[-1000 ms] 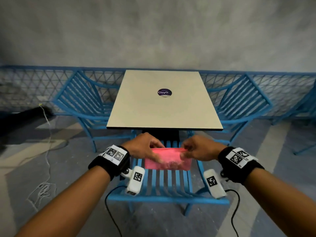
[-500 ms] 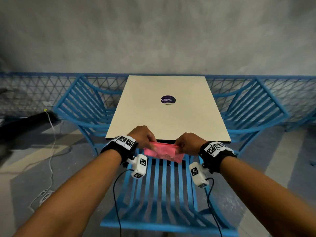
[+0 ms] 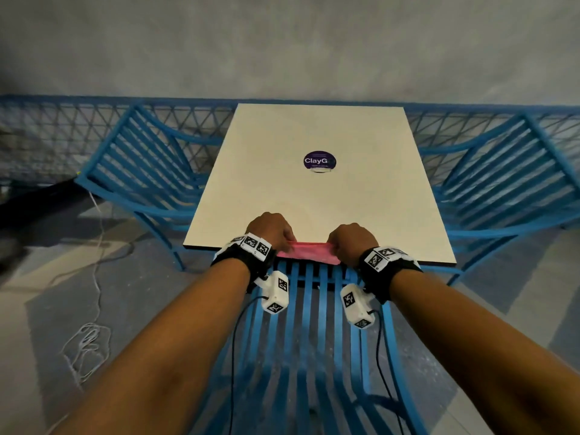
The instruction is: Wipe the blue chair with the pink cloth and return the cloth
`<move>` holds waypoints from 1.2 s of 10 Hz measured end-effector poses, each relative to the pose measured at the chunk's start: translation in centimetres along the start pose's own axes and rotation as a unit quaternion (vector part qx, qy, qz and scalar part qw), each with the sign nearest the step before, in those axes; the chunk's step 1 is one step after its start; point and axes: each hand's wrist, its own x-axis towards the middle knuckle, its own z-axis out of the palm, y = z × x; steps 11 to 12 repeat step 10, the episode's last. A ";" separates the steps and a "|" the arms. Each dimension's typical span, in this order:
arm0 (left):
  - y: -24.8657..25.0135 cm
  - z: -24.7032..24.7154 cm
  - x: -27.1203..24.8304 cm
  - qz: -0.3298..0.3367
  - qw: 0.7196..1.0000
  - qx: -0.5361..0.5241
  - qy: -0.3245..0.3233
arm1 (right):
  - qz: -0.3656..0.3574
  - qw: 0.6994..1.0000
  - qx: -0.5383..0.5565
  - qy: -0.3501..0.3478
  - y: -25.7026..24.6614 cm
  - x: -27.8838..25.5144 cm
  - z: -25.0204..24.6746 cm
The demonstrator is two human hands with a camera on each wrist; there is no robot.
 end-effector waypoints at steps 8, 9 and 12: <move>-3.0 10.4 5.4 -0.010 0.994 0.092 0.053 | -0.003 0.998 -0.015 0.063 3.5 6.0 8.9; -2.9 8.6 4.0 -0.024 0.993 0.083 0.082 | -0.008 0.997 0.008 0.081 3.1 4.1 7.1; -2.8 6.6 2.5 -0.015 0.991 0.096 0.093 | -0.009 0.995 0.010 0.102 2.6 2.4 5.5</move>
